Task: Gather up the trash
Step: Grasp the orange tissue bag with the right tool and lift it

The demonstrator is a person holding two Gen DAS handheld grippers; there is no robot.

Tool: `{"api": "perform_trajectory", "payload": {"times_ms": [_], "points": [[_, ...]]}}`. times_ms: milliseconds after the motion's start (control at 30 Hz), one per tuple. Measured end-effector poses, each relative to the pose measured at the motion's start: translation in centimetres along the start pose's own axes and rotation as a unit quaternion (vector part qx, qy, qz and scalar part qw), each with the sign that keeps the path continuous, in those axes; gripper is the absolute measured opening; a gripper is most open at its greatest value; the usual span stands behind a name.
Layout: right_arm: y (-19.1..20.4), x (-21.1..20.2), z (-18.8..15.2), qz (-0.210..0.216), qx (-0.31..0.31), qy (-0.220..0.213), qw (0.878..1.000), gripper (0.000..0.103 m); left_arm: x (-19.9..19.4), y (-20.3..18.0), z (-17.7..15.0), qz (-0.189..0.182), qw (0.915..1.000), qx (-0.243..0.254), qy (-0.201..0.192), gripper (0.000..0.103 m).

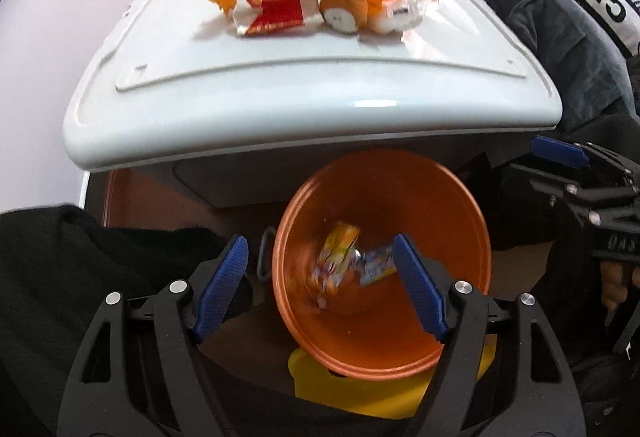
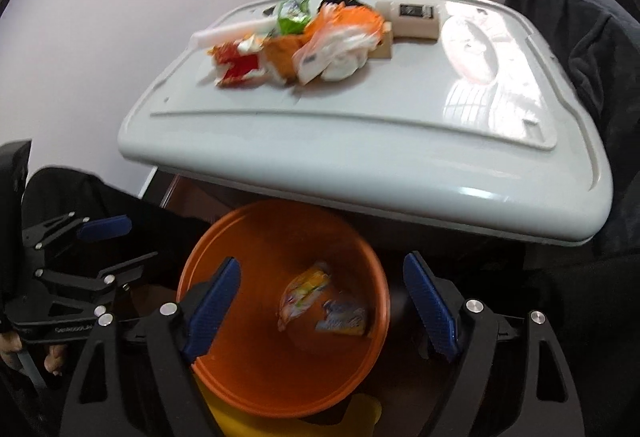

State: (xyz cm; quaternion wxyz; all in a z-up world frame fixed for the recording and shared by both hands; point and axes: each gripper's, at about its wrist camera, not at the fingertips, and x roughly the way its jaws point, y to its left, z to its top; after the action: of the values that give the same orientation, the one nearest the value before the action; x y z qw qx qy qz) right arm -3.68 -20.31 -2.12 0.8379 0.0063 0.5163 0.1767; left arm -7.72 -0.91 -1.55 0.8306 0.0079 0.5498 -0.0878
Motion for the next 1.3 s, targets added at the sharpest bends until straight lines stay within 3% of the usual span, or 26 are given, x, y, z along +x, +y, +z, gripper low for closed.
{"api": "perform_trajectory", "payload": {"times_ms": [200,400,567,733,767,800,867,1133,1300], "points": [[-1.1,-0.7,4.7,-0.010,0.008,-0.038,0.999,0.082,-0.3,0.2,2.9,-0.010,0.9993,-0.008,-0.036,0.074],[-2.2,1.0,12.1,0.003,0.048,-0.058,0.997,0.082,0.4,0.8,5.3,-0.004,0.9948,-0.020,-0.099,0.079],[-2.9,4.8,16.2,-0.005,0.107,-0.040,0.993,0.082,2.5,1.9,4.6,-0.001,0.9965,-0.039,-0.074,0.079],[-2.9,7.6,17.2,0.005,0.154,-0.012,0.988,0.076,2.2,2.3,4.6,-0.005,0.9951,-0.047,-0.087,0.079],[-2.9,8.2,17.3,0.010,0.159,-0.002,0.987,0.065,2.2,2.3,4.6,-0.005,0.9951,-0.045,-0.088,0.079],[-2.8,8.6,17.3,0.013,0.160,0.005,0.987,0.044,2.1,2.2,4.6,-0.006,0.9952,-0.043,-0.088,0.079],[-2.6,9.2,17.4,0.011,0.152,0.014,0.988,0.039,2.1,2.2,4.5,-0.007,0.9952,-0.042,-0.088,0.079],[-3.4,1.8,16.0,0.019,0.117,-0.079,0.990,0.038,1.8,2.3,4.4,-0.016,0.9940,-0.052,-0.095,0.079],[-4.5,-2.0,12.4,-0.041,0.066,-0.124,0.989,0.038,1.2,3.1,5.5,-0.021,0.9936,-0.062,-0.093,0.079]]}}
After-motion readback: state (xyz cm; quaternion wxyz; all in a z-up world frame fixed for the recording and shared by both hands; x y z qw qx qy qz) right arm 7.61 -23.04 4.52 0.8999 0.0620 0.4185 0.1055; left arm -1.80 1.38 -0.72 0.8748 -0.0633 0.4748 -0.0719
